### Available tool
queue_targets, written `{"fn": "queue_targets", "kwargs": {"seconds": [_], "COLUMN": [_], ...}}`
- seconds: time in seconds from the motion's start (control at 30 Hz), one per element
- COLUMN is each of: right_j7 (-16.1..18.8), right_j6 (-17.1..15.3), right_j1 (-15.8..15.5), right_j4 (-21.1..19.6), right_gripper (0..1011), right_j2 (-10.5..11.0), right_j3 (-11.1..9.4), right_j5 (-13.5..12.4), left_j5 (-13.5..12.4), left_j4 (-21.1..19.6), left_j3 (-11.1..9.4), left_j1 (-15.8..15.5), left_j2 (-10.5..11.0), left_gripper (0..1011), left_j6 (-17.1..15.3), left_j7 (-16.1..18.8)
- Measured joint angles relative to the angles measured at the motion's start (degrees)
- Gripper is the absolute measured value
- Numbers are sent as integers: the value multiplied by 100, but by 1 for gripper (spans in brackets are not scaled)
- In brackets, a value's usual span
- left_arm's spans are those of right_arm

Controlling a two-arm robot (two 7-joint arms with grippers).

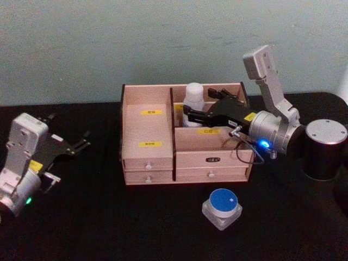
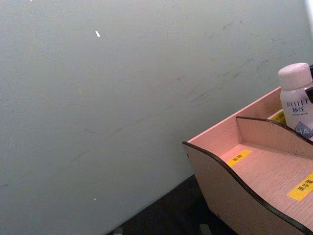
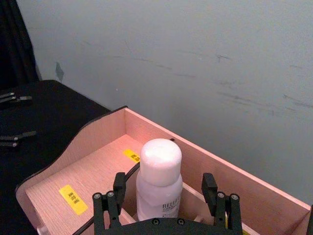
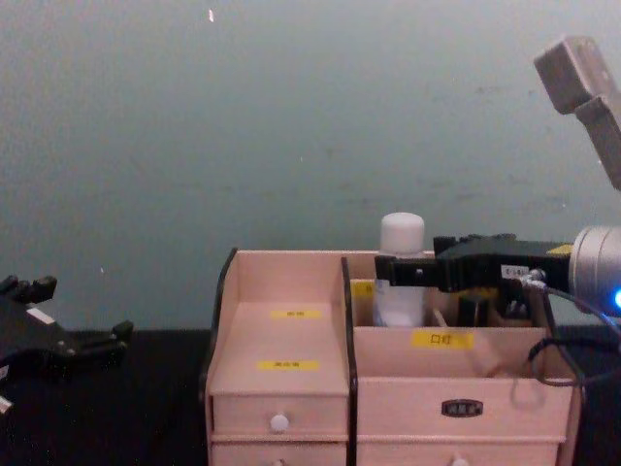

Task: Pick up the facial cleanser and watermelon frost from the table and place them into the tiered storage box.

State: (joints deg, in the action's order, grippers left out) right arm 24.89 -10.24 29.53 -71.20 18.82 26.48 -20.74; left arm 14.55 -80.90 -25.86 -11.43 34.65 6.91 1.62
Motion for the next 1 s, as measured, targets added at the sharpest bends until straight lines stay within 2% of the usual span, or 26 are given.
{"fn": "queue_targets", "kwargs": {"seconds": [0.4,0.57,0.7,0.73,0.83,0.93,0.97,1.0], "right_j7": [10,98,208,208,371,704,704,862], "right_j6": [-3,18,12,12,13,118,118,179], "right_j1": [-8,-114,-302,-302,-498,-791,-791,-915], "right_j4": [-16,-248,-600,-600,-895,-1233,-1233,-1357], "right_gripper": [1000,1000,1000,1000,1000,1000,1000,1000], "right_j2": [6,122,346,346,591,958,958,1120], "right_j3": [-7,-99,-192,-192,-257,-313,-313,-327], "right_j5": [-12,-83,-172,-172,-290,-476,-476,-559], "left_j5": [0,0,0,0,0,0,0,0], "left_j4": [0,0,0,0,0,0,0,0], "left_j3": [0,0,0,0,0,0,0,0], "left_j1": [0,0,0,0,0,0,0,0], "left_j2": [0,0,0,0,0,0,0,0], "left_gripper": [1001,1001,1001,1001,1001,1001,1001,1001], "left_j6": [0,0,0,0,0,0,0,0], "left_j7": [0,0,0,0,0,0,0,0]}}
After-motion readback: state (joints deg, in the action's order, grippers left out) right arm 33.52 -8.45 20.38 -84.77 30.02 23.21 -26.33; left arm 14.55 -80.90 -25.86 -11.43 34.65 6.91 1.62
